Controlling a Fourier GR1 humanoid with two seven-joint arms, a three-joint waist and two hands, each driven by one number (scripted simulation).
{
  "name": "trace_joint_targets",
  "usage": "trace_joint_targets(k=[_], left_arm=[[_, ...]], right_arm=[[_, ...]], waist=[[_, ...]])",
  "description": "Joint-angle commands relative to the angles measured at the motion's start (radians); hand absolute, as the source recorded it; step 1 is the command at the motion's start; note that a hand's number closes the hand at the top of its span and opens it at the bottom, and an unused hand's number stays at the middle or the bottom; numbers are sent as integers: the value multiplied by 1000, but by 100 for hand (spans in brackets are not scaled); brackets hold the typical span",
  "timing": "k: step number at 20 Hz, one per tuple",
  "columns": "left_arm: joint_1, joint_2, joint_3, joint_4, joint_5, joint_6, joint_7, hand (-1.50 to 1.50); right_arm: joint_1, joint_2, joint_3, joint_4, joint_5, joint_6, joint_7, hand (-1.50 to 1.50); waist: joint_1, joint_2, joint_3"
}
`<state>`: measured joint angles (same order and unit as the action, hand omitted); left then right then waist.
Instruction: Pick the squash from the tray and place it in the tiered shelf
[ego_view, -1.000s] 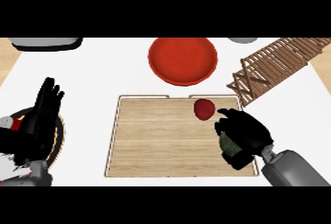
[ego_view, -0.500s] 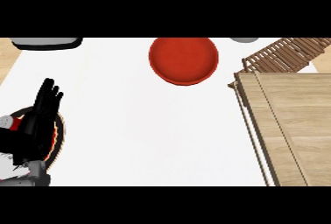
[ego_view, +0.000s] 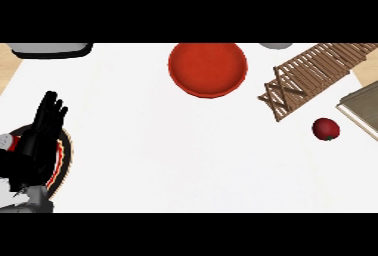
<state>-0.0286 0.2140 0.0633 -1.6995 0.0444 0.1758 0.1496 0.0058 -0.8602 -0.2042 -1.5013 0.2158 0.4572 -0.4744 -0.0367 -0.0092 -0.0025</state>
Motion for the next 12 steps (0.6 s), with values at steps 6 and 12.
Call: trace_joint_targets(k=[6, 12], left_arm=[[-73, -20, -20, 42, -15, -11, 13, 0], [-29, -11, 14, 69, 14, -60, -51, 0]], right_arm=[[-102, -76, -263, 9, -168, 56, 221, 150], [-316, -88, -222, 215, -160, 52, 276, 150]], waist=[[32, 9, 2], [54, 13, 2]])
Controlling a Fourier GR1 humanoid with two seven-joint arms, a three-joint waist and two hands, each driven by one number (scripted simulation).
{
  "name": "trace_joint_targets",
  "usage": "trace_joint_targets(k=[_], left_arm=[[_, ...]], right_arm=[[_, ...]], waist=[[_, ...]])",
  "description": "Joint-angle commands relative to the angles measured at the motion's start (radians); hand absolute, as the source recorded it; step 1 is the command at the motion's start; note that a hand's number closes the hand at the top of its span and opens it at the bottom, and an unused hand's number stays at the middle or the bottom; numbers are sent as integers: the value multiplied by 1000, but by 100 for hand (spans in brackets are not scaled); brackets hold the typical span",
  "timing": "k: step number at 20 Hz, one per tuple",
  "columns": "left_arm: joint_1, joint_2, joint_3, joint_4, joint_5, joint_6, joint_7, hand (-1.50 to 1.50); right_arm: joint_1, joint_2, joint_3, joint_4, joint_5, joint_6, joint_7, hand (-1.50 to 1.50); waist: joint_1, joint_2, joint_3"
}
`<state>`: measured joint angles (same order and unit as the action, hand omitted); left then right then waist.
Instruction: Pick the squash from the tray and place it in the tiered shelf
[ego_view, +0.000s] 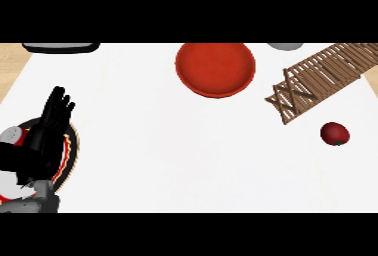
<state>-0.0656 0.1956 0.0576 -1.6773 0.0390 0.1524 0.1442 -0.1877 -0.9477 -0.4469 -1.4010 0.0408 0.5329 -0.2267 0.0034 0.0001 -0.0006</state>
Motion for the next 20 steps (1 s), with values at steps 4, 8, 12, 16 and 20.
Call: trace_joint_targets(k=[4, 8, 12, 16, 20], left_arm=[[-13, 18, 26, -11, 27, -55, 22, 0], [-67, -30, -6, 38, -24, 0, 22, 0], [-74, -26, -11, 13, -35, 2, 56, 0], [46, -50, -24, -12, -49, -16, -58, 0], [9, -55, -22, -40, -46, 1, 32, 0]], right_arm=[[-177, 22, 40, 144, 50, -29, 41, 150], [-297, 93, 124, 286, 138, -120, -8, 150], [-430, 142, 171, 458, 207, -193, -56, 150], [-481, 158, 165, 580, 249, -245, -145, 150], [-586, 196, 167, 705, 271, -294, -181, 150]], waist=[[6, 1, 1], [12, 4, 1], [24, 7, 1], [19, 5, 1], [18, 5, 1]])
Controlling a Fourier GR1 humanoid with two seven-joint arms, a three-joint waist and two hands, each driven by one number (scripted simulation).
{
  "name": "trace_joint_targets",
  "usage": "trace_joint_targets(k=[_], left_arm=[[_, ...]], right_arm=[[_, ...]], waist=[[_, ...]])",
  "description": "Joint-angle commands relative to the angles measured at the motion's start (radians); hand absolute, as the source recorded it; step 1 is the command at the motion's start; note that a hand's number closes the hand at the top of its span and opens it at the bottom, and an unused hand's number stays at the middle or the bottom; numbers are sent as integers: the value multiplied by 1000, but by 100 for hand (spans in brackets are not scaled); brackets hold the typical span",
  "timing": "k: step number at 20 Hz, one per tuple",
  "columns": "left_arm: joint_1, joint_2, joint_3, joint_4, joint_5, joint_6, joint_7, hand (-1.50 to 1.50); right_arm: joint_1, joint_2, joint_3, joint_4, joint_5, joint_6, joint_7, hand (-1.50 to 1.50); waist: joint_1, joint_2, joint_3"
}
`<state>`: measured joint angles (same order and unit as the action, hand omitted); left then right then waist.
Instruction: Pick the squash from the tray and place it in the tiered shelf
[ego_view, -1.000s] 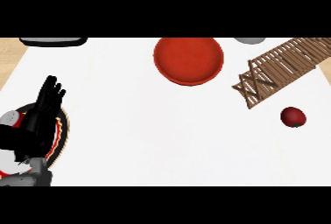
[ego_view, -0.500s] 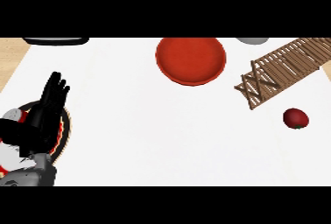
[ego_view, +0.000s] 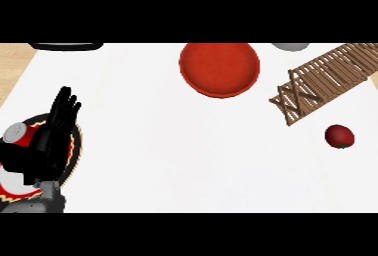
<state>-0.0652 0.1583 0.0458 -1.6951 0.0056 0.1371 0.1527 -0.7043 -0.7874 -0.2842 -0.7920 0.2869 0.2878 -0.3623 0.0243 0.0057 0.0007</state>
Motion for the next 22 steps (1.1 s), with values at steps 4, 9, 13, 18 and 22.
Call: trace_joint_targets(k=[4, 9, 13, 18, 22], left_arm=[[-19, 3, 23, 39, 0, -8, -20, 0], [-51, -38, -31, -3, -53, 41, 43, 0], [-30, -9, -18, -38, -26, -1, 58, 0], [-94, 17, 37, 70, 13, -40, 8, 0], [-72, -17, -1, 3, -15, -1, 69, 0]], right_arm=[[-122, 65, 22, 267, 91, -137, -179, 150], [-218, 100, -9, 373, 81, -166, -104, 150], [-268, 135, 11, 454, 105, -151, -86, -150], [-317, 75, -3, 538, 108, -72, -149, -150], [-333, 43, -27, 560, 84, 8, -190, -150]], waist=[[8, 6, 1], [10, 6, 1], [16, 5, 1], [21, 14, 2], [20, 11, 2]])
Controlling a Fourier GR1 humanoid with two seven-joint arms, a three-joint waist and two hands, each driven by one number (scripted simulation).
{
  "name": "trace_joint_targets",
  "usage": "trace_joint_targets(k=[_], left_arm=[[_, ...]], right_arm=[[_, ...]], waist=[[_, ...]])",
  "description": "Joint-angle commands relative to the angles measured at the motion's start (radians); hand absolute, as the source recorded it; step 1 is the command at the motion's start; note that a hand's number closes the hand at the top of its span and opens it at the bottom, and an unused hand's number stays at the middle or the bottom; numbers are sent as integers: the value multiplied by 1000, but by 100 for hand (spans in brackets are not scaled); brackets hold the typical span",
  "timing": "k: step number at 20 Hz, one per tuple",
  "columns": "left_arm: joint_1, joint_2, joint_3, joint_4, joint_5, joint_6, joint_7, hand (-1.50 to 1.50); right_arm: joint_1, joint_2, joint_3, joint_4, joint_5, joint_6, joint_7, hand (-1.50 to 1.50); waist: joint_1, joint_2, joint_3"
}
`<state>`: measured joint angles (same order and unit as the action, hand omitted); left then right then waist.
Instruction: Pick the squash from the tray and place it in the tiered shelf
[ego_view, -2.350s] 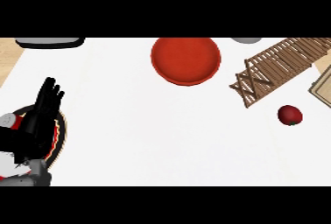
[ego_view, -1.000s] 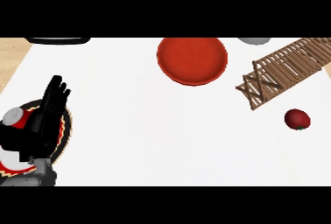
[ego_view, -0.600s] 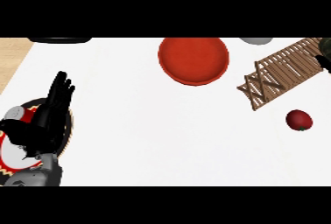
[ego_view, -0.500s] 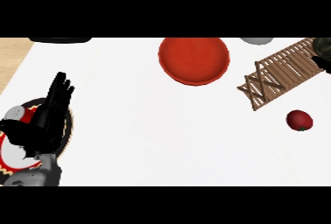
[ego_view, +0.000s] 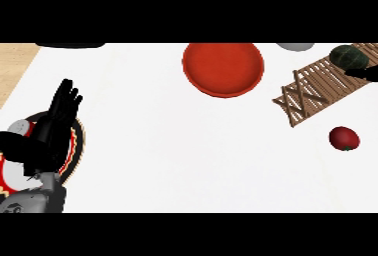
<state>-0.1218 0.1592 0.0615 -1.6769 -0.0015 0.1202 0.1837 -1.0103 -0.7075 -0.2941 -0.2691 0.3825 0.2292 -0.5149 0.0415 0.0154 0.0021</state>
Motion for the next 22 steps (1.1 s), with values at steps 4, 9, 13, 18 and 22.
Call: trace_joint_targets(k=[4, 9, 13, 18, 22], left_arm=[[10, -14, -9, -16, -12, 7, -6, 0], [30, -36, -35, -31, -27, 17, -1, 0], [2, -35, -33, -49, -41, 35, 26, 0], [34, -7, 9, -14, 2, -12, -37, 0], [29, -4, 4, -23, -3, -13, -19, 0]], right_arm=[[-68, -14, -73, 38, -72, 79, -20, -150], [-62, -140, -152, 82, -135, 120, -2, -150], [-106, -205, -194, 107, -172, 123, 123, -150], [-9, -351, -233, 159, -197, 187, 134, -150], [26, -417, -248, 158, -210, 238, 131, -150]], waist=[[-3, -3, 0], [5, 2, 1], [-1, -1, 0], [6, 11, 3], [8, 9, 4]])
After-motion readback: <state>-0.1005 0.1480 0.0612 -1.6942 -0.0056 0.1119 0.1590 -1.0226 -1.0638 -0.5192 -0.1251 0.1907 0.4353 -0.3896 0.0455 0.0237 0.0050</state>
